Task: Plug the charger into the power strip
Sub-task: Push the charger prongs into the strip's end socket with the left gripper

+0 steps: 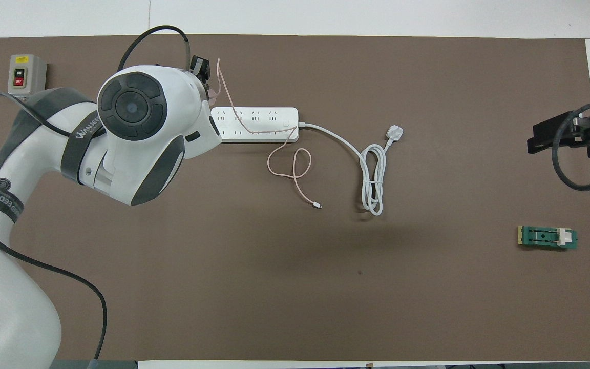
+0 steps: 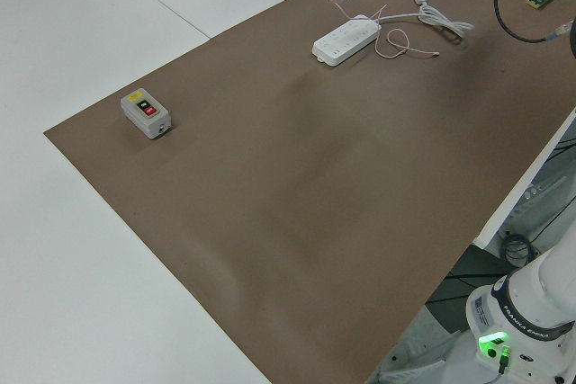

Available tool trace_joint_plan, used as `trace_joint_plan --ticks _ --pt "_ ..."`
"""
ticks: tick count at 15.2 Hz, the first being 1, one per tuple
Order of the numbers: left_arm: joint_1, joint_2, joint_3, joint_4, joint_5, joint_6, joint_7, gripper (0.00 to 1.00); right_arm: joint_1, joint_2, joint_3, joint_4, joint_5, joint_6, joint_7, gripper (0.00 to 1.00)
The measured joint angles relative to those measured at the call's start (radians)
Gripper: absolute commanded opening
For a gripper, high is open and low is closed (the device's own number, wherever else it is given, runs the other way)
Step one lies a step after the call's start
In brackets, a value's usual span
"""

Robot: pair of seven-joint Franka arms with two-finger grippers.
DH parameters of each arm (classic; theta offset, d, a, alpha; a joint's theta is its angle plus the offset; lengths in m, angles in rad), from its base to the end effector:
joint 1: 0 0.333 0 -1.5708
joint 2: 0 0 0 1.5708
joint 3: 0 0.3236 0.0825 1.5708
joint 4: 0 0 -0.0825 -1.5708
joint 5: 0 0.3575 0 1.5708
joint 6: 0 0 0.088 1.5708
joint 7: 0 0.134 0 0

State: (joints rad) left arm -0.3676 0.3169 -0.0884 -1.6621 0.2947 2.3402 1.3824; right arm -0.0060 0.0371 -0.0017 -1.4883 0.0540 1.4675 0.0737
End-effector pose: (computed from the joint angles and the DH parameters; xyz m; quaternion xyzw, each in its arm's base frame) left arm 0.6090 -0.2803 0.4562 -0.5300 0.8216 -0.1115 0.1777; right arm 0.5280 0.0036 0.6133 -0.9985 0.0387 0.0298 0.0259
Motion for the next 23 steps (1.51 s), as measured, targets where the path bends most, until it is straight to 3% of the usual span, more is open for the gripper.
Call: trace_joint_plan --ticks 4,7,11,18,23 --pt "0.000 0.025 0.004 -0.012 -0.046 0.003 -0.009 0.00 0.000 -0.043 0.003 -0.063 0.000 0.004 0.000 1.00" --pt "0.006 0.059 0.014 -0.012 -0.211 0.002 -0.010 0.00 -0.001 -0.057 0.002 -0.104 -0.001 0.036 0.001 1.00" --pt "0.008 0.092 0.024 -0.005 -0.328 0.000 -0.010 0.00 -0.004 -0.058 -0.001 -0.110 -0.010 0.074 0.001 1.00" --pt "0.047 0.144 0.033 0.050 -0.375 -0.064 -0.014 0.00 -0.004 -0.058 -0.002 -0.110 -0.045 0.127 -0.004 1.00" --pt "0.073 0.172 0.032 0.074 -0.493 -0.090 -0.014 0.00 -0.004 -0.058 -0.002 -0.113 -0.045 0.119 -0.033 1.00"
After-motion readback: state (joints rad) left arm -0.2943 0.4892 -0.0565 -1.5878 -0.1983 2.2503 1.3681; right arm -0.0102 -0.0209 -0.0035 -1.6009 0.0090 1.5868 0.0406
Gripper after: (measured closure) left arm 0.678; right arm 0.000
